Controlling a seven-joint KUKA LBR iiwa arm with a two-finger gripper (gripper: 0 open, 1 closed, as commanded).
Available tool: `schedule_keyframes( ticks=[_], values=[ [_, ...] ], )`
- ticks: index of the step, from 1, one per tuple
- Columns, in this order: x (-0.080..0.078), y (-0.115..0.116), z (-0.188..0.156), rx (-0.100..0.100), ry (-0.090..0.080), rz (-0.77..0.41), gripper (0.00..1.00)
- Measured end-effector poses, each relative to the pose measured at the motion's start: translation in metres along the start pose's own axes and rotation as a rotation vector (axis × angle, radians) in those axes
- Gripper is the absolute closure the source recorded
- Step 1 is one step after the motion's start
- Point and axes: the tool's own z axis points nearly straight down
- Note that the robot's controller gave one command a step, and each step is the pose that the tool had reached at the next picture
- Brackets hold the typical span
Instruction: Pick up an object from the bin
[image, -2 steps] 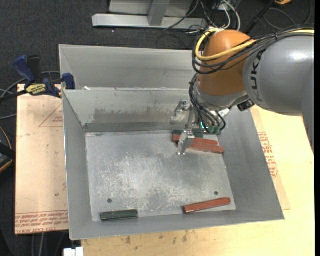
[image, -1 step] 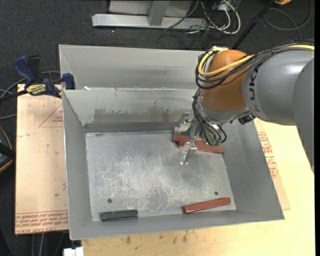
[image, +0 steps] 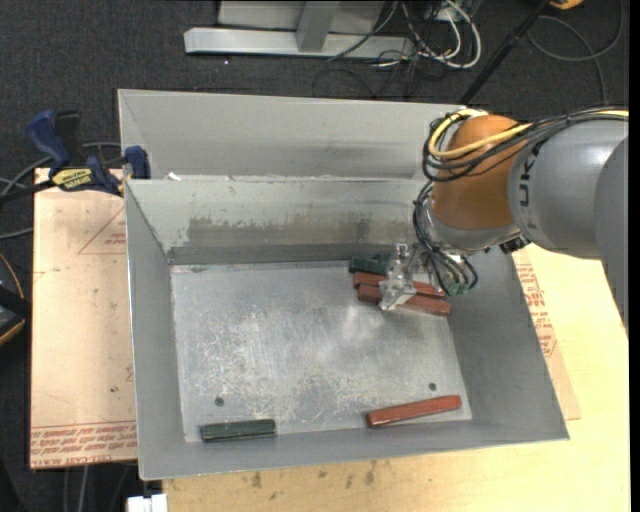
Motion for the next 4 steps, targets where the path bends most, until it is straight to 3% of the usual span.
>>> schedule_keyframes(
  ticks=[1,2,3,4],
  values=[
    [0.000,0.000,0.000,0.000,0.000,0.000,1.00],
    [-0.005,-0.003,-0.126,0.001,0.013,-0.035,0.00],
    [-0.007,-0.003,-0.146,0.002,0.008,-0.040,0.00],
    [0.004,0.004,-0.086,0.001,0.007,-0.070,0.00]
  ],
)
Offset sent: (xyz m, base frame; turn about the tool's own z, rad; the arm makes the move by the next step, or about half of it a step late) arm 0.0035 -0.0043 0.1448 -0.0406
